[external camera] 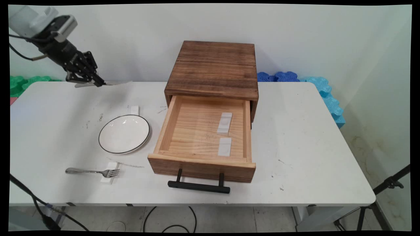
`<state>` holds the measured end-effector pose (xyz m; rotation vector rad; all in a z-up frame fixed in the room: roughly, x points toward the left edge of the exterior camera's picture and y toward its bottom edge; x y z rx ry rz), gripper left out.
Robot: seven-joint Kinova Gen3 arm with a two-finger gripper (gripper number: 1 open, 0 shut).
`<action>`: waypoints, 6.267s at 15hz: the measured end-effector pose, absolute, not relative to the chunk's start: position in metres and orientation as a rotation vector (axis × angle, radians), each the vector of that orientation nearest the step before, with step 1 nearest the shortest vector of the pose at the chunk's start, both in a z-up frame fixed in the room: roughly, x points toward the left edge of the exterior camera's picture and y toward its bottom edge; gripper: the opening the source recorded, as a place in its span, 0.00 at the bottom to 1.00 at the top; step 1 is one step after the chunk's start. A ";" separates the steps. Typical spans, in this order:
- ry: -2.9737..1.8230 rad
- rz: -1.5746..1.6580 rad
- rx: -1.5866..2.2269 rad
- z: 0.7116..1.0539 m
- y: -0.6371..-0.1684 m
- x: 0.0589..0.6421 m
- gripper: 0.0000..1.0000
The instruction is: Place the picked object into the drawer
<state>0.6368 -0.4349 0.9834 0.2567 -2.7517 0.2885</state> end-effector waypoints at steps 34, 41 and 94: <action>-2.626 0.319 0.203 1.018 -0.428 0.374 0.00; -2.641 0.331 0.200 0.986 -0.450 0.328 0.00; -2.680 0.317 0.166 0.842 -0.497 0.265 1.00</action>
